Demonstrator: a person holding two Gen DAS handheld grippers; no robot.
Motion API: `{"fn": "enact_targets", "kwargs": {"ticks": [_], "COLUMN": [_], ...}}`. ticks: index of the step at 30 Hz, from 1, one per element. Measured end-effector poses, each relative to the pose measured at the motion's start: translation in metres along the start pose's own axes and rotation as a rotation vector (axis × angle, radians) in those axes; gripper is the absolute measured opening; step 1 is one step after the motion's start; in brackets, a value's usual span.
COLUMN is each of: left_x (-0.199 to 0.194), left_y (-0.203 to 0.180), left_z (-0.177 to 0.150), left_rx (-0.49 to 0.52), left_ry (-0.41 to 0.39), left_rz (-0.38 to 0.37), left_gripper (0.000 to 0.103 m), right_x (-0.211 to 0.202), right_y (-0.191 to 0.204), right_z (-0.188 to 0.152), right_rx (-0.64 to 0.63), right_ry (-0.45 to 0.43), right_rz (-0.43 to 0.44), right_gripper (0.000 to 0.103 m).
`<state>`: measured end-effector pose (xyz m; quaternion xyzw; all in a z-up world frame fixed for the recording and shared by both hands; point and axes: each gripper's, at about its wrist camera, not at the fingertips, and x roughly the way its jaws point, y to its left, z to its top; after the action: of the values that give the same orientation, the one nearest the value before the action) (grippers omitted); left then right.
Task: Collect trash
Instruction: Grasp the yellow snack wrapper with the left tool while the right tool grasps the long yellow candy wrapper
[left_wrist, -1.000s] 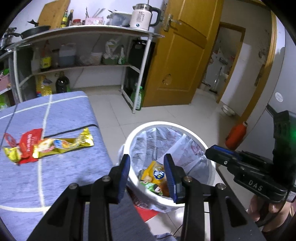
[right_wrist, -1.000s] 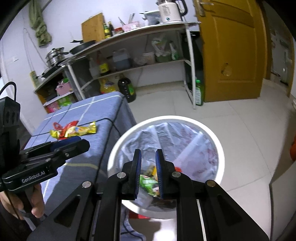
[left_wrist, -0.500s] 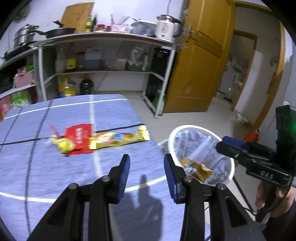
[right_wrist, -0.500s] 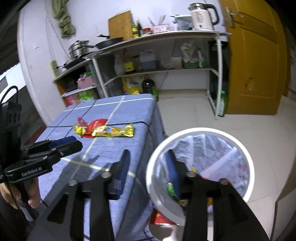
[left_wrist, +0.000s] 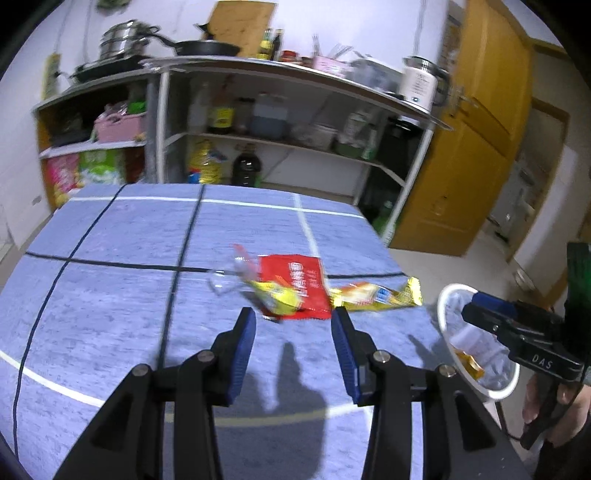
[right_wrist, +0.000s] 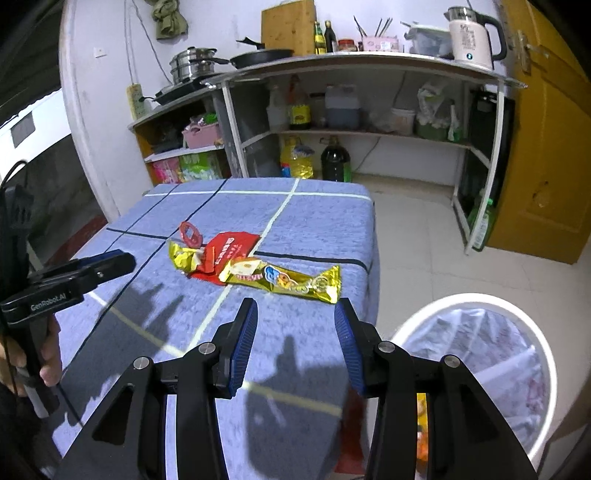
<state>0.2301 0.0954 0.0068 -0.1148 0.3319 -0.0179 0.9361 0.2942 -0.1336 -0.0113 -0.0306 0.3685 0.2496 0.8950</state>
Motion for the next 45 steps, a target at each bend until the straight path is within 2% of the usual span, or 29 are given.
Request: {"fn": "enact_targets", "kwargs": {"ticks": [6,9,16,24,25,27,29,30,32,40,45], "left_x": [0.026,0.037,0.063,0.079,0.080,0.083,0.086,0.088,0.092,0.089,0.072], "left_y": [0.018,0.023,0.016,0.010,0.009,0.005,0.001,0.000,-0.001,0.001,0.006], "left_z": [0.009,0.012,0.016,0.018,0.019,0.019,0.018,0.019,0.017,0.015,0.016], "left_rx": [-0.035,-0.061,-0.089,-0.075,-0.070,-0.058,-0.039,-0.035,-0.028,-0.018,-0.023], "left_ry": [0.020,0.041,0.096,0.108,0.107,0.108,0.112,0.114,0.128,0.107,0.081], "left_rz": [0.035,0.018,-0.008,-0.003,-0.003,-0.010,-0.009,-0.007,-0.004,-0.002,-0.022], "left_gripper": [0.045,0.045,0.045,0.045,0.045,0.045,0.044,0.039,0.031,0.026,0.025], "right_x": [0.029,0.041,0.066,0.084,0.086,0.090,0.091,0.090,0.089,0.084,0.071], "right_y": [-0.012,-0.020,-0.028,-0.031,-0.031,-0.030,-0.031,-0.031,-0.031,-0.027,-0.028], "right_z": [0.013,0.016,0.022,0.029,0.028,0.027,0.025,0.024,0.023,0.020,0.021], "right_rx": [0.070,0.121,0.176,0.186,0.188,0.187,0.190,0.195,0.193,0.175,0.171], "right_ry": [0.034,0.051,0.086,0.121,0.130,0.147,0.147,0.147,0.148,0.148,0.121], "right_rz": [-0.010,-0.015,-0.003,-0.012,-0.008,-0.014,-0.018,-0.014,-0.013,-0.009,-0.009], "right_gripper": [0.045,0.045,0.045,0.044,0.042,0.023,0.020,0.014,0.009,0.004,0.004]}}
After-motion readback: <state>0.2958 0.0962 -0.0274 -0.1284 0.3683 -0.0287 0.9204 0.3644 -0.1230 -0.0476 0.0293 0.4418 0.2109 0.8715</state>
